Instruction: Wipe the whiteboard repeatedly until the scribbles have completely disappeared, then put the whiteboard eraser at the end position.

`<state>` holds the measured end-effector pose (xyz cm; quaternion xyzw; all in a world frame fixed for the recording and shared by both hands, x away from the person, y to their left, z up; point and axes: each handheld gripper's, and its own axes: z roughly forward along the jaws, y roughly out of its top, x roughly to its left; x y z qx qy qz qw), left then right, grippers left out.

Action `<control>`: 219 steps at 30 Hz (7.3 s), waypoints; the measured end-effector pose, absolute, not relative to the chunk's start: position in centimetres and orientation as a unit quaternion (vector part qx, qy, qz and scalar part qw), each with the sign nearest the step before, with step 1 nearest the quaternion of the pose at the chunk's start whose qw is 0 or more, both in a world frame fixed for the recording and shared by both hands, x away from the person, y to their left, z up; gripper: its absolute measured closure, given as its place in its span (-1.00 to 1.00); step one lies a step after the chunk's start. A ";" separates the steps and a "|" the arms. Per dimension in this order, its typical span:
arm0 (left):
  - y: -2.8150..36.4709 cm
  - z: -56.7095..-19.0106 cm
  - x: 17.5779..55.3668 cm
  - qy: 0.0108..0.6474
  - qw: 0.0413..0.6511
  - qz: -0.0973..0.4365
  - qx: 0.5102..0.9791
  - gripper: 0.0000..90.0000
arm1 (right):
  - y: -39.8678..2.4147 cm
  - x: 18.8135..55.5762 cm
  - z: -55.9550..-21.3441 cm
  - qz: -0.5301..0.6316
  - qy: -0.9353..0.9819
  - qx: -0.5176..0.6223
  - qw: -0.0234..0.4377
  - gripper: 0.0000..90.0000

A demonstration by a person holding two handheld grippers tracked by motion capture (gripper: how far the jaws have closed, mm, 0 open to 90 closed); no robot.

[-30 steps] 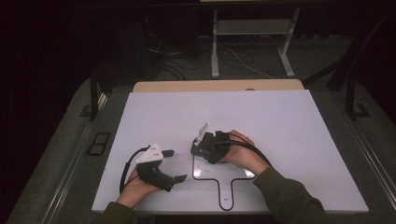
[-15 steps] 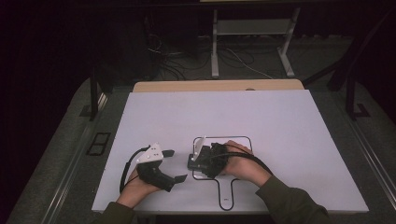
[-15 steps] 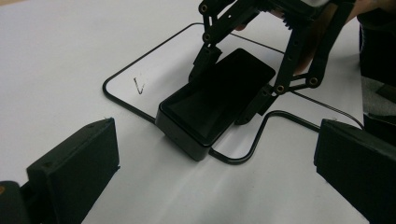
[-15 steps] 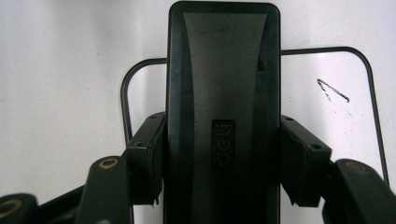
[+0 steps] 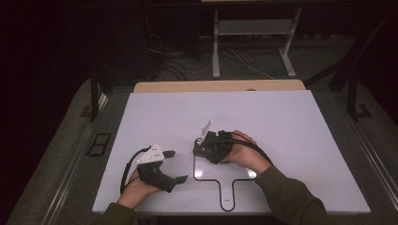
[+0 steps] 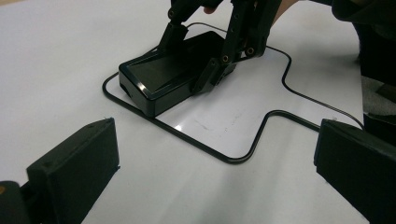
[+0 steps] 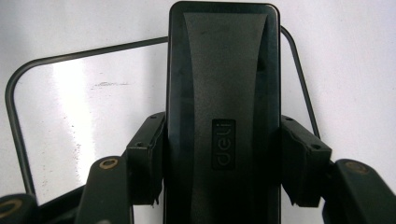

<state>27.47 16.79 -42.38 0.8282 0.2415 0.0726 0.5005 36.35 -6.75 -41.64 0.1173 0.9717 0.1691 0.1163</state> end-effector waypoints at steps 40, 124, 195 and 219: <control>16.7 -42.4 27.5 0.241 0.501 0.073 0.828 -1.00 | -6.3 36.1 -41.6 0.160 0.975 0.111 0.111 -0.14; 16.7 -42.4 27.4 0.238 0.500 0.074 0.830 -1.00 | -7.5 41.1 -41.4 0.116 0.970 0.175 0.125 -0.14; 17.0 -42.6 27.6 0.242 0.496 0.074 0.831 -1.00 | -11.6 35.6 -39.5 0.268 0.945 0.178 0.065 -0.14; 17.1 -42.6 27.4 0.243 0.499 0.074 0.829 -1.00 | -14.9 43.1 -38.4 0.314 0.894 0.310 0.081 -0.14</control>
